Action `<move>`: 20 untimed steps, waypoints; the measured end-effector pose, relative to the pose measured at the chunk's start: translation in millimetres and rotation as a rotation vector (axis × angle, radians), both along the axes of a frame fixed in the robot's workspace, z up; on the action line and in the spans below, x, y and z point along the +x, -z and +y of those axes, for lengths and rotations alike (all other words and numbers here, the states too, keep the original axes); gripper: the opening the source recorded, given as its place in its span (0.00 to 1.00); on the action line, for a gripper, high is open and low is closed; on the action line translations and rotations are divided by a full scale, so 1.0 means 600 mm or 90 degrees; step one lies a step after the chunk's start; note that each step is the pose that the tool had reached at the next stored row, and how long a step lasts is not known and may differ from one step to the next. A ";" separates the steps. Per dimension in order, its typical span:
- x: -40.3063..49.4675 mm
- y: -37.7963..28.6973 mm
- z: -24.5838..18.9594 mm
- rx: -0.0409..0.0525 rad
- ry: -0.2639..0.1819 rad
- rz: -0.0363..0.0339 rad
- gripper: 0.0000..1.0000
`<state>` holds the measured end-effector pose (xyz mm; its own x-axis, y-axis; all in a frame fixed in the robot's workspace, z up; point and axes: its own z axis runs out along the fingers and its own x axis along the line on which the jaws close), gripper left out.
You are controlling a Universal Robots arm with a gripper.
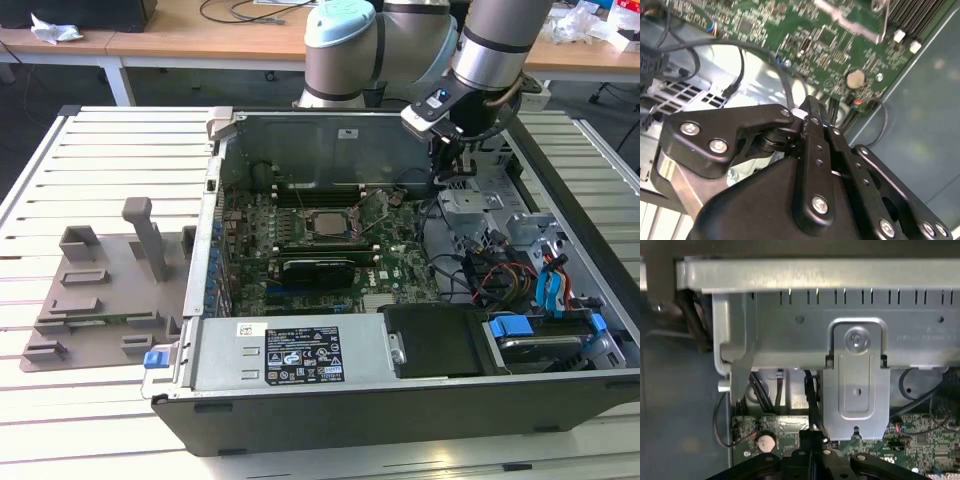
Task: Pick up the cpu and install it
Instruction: 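Close the cpu cover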
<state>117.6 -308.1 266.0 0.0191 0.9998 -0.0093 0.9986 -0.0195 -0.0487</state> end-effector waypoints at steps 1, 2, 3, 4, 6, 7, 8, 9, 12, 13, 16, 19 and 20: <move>-0.010 0.000 0.0000 0.0000 0.000 0.0000 0.11; -0.019 0.004 0.0000 0.0001 0.000 0.0000 0.11; -0.027 0.012 0.0000 0.0000 0.000 -0.0001 0.11; -0.039 0.018 0.0000 -0.0001 0.000 -0.0001 0.11; -0.065 0.027 -0.0001 0.0000 0.000 -0.0001 0.11; -0.068 0.028 -0.0001 0.0001 0.000 -0.0001 0.11; -0.070 0.028 -0.0001 -0.0001 0.000 0.0000 0.11; -0.071 0.028 0.0000 -0.0001 0.000 0.0000 0.11; -0.085 0.028 0.0000 0.0000 0.000 -0.0003 0.11; -0.088 0.028 0.0000 0.0000 0.000 -0.0005 0.11; -0.097 0.028 -0.0001 0.0000 0.000 -0.0009 0.11; -0.100 0.028 0.0000 0.0000 0.000 -0.0009 0.11; -0.100 0.028 0.0000 0.0000 0.000 -0.0009 0.11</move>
<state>57.4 -308.1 249.2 0.0191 0.9998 -0.0093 0.9987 -0.0196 -0.0473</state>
